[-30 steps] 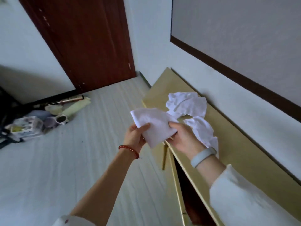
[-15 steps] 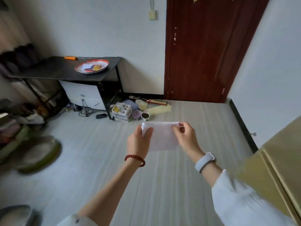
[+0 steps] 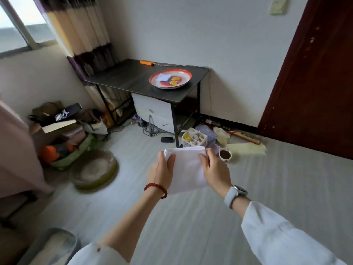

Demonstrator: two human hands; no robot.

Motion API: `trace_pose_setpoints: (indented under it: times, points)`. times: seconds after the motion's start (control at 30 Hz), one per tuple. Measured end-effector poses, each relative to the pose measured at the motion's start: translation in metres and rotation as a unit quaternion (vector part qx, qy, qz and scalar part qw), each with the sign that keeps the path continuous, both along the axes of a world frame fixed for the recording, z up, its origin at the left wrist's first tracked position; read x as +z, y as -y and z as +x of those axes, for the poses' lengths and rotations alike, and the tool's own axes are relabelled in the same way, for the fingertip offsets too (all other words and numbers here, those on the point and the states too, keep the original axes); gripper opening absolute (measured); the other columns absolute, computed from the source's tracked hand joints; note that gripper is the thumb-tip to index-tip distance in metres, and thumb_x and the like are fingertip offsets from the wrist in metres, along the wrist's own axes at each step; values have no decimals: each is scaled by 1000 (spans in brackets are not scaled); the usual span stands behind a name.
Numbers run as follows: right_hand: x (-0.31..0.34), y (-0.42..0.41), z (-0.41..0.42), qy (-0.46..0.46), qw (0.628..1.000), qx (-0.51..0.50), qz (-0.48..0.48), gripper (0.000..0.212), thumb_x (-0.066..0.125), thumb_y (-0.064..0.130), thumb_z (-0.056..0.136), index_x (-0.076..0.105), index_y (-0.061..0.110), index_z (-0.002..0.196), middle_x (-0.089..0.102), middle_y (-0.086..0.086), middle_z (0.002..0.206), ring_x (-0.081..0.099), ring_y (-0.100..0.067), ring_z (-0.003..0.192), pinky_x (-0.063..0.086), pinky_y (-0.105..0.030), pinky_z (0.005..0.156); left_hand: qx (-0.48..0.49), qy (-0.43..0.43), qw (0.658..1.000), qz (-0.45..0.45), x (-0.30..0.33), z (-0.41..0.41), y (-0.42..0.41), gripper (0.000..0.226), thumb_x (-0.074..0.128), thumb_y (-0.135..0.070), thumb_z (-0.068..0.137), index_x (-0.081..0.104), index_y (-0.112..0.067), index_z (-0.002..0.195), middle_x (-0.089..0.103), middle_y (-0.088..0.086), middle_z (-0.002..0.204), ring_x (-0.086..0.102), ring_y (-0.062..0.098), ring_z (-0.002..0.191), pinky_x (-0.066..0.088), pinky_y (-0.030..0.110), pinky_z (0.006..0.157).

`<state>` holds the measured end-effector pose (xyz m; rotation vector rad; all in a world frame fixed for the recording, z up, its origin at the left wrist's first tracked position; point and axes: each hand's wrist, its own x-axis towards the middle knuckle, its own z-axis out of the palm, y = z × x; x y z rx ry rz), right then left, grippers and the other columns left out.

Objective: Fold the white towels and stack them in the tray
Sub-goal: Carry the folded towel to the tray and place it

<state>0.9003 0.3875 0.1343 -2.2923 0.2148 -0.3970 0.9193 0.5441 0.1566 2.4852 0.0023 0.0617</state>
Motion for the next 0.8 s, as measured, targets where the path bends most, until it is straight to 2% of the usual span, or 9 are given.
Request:
trace_pose_setpoints:
  times: [0.1,0.23,0.3,0.4,0.47,0.53,0.63,0.8]
  points:
    - [5,-24,82,-11,999,40,24,24,43,27,96,52,9,108,66,-17,92,60,-39,86,43,-38,65,33,-61,994,-87,-2,79,-24,28,38,-31,97,46,-6,108,60,14,102,53,27,86,38,30,67]
    - [3,-54,192,-57,995,77,27,19,44,24,95,52,7,98,64,-20,93,59,-38,90,38,-36,69,8,-99,976,-192,-3,171,-67,15,45,-19,95,46,-10,107,55,6,95,52,15,74,42,20,54]
    - [3,-68,241,-64,995,81,16,19,45,24,95,52,7,97,64,-21,93,58,-39,89,34,-35,66,-4,-115,969,-220,-3,214,-87,12,44,-16,95,43,-12,106,56,10,96,58,20,76,48,27,53]
    - [2,-97,325,-62,994,86,3,19,43,25,95,51,7,95,64,-22,93,57,-40,88,31,-33,63,-12,-102,973,-207,-8,301,-119,11,44,-16,95,42,-12,104,58,15,102,62,31,86,53,37,58]
    - [5,-118,385,-55,995,85,12,18,43,26,95,49,9,89,64,-21,91,56,-41,87,33,-36,63,-3,-79,980,-183,-7,366,-139,11,44,-19,94,44,-12,103,59,13,102,61,32,92,52,43,69]
    - [11,-135,441,-58,996,64,19,19,44,26,95,43,12,82,64,-19,90,55,-41,85,34,-36,64,1,-62,988,-142,-1,431,-155,14,43,-21,95,45,-11,104,58,7,98,57,29,92,48,41,75]
    - [21,-149,519,-70,996,41,41,18,43,24,95,39,14,80,62,-18,86,55,-37,83,34,-35,65,-7,-50,991,-121,12,523,-165,9,43,-23,95,44,-15,96,52,1,90,49,22,83,37,29,68]
    - [28,-139,641,-79,994,-2,70,12,40,22,96,46,12,94,55,-6,82,54,-30,78,39,-35,67,-40,-63,991,-113,16,666,-151,11,41,-27,95,43,-16,92,48,-4,76,48,20,77,35,28,66]
